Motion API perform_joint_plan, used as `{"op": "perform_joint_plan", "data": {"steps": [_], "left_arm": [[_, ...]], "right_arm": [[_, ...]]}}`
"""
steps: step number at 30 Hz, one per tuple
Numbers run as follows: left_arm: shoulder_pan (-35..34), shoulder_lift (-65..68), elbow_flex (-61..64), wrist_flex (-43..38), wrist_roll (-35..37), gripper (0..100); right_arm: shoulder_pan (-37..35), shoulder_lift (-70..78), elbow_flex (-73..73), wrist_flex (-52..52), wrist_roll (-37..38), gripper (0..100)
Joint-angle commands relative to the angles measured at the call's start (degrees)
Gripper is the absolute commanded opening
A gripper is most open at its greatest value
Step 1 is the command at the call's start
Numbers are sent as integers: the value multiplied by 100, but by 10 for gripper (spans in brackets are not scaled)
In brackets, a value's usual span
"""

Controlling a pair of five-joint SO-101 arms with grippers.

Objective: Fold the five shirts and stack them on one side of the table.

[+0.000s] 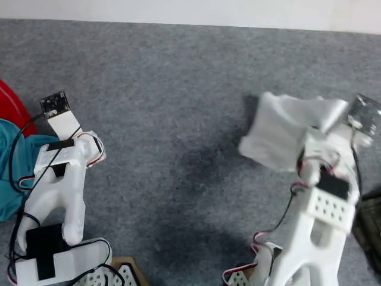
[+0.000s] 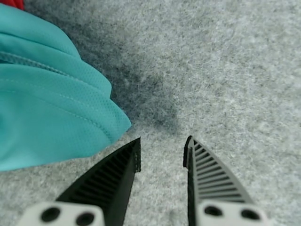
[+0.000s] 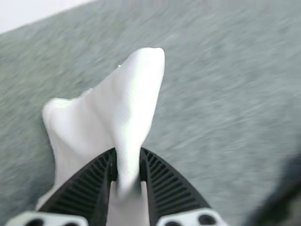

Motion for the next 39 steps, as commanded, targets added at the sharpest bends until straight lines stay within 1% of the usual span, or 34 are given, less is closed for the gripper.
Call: {"op": "perform_joint_plan", "data": {"steps": [1,5,9,14,18,20,23,25,27,34,39], "left_arm": [[92,-171,66,-70,26,165],[92,-171,84,-70,26,165],[92,-171,92,-70,18,165],[92,-171,101,-70,18,165],[92,-171,110,-62,18,165],[92,-180,145,-62,18,165],[92,-180,154,-62,-105,165],[92,-180,154,-62,-290,165],[92,-180,154,-62,-325,165],[92,-180,163,-62,-325,165],[92,-180,163,-62,-325,165]], "right_arm": [[664,-637,-22,13,316,6],[1349,-646,-31,13,325,6],[1824,-646,-84,13,299,6],[2387,-629,-637,453,290,6],[2976,-629,-840,505,343,6],[3266,-629,-831,321,352,6],[3653,-620,-813,-127,571,6],[3881,-532,-752,-180,659,6],[4057,-347,-752,-198,668,6],[4549,804,-743,-796,1459,6],[4963,2009,-760,-1604,1670,6]]}}
